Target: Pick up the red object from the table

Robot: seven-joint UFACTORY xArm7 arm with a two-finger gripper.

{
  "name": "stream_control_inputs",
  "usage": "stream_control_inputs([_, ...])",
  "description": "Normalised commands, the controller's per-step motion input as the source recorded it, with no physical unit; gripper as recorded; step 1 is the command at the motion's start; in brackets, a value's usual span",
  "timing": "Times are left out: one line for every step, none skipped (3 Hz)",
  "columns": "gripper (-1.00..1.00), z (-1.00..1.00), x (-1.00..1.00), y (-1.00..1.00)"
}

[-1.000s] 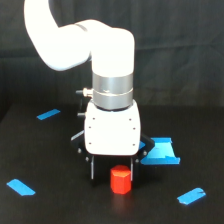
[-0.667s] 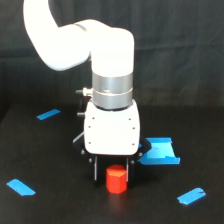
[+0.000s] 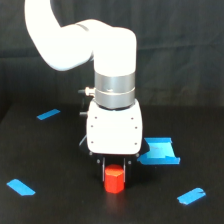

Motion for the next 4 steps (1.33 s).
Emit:
stream_control_inputs([-1.0, -0.21, 0.19, 0.14])
stream_control_inputs([-1.0, 0.74, -0.24, 0.09])
stream_control_inputs([-0.97, 0.78, -0.18, 0.11])
stream_control_inputs([-0.98, 0.94, -0.19, 0.19])
